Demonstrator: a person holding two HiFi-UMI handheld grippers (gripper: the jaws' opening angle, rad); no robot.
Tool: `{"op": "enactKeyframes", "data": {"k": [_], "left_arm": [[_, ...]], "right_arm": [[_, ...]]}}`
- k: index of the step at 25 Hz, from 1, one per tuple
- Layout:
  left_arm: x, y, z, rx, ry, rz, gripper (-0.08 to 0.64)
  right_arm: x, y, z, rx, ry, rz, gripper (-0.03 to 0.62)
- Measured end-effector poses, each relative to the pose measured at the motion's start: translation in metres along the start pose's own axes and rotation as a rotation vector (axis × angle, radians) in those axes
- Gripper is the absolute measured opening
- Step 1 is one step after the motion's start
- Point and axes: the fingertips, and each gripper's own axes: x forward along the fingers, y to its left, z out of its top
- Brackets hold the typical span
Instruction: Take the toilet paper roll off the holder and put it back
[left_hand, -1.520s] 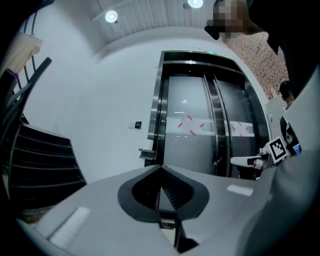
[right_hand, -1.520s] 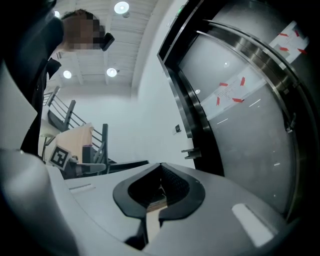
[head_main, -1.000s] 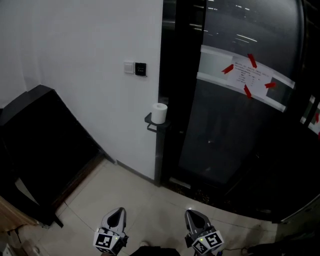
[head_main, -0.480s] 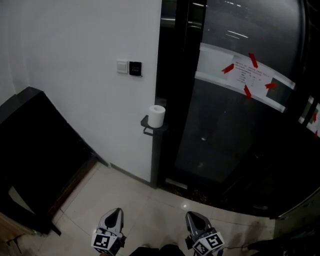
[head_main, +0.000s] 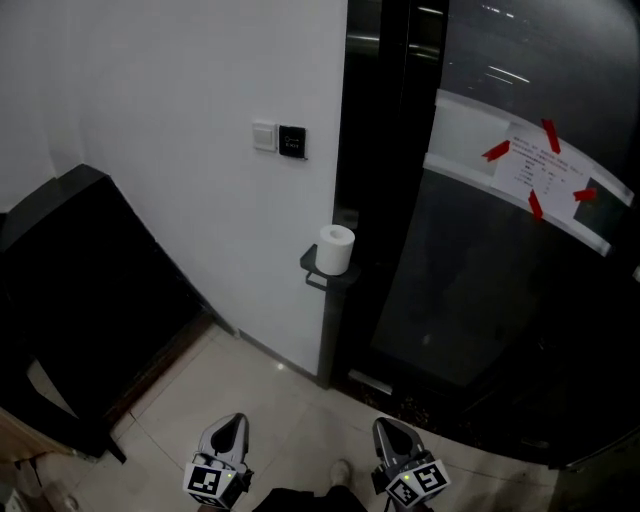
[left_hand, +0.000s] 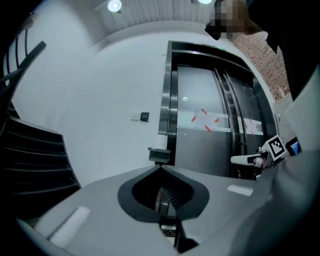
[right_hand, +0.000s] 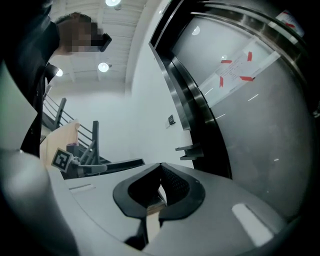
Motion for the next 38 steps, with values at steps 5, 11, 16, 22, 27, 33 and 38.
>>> {"op": "enactKeyframes", "data": {"k": [5,11,16,22,27,33,38], "left_arm": [[0.041,0.008,0.006,0.021,-0.026,0.06,0.002],[0.095,-0.006,0.022,0.017,-0.042,0.062,0.002],[0.13,-0.018,0.02,0.024,-0.059,0.068,0.002],[0.163,-0.039,0.022,0.0,-0.066,0.073,0.002],[0.179,-0.047,0.018,0.012,-0.064,0.096,0.002],[0.191,-0.065,0.018,-0.001,-0.047,0.069,0.002],[0.203,-0.058,0.023,-0.016,-0.063,0.034,0.002]], "right_arm": [[0.052,-0.029,0.023,-0.018,-0.035,0.08,0.014],[0.087,-0.069,0.04,-0.016,-0.047,0.121,0.014],[0.096,-0.104,0.054,-0.024,-0.059,0.117,0.014],[0.101,-0.142,0.059,-0.016,-0.046,0.121,0.014],[0.102,-0.16,0.066,-0.009,-0.043,0.151,0.014],[0.101,-0.176,0.056,0.034,-0.025,0.147,0.014],[0.111,-0.178,0.05,0.037,-0.005,0.14,0.014]]}}
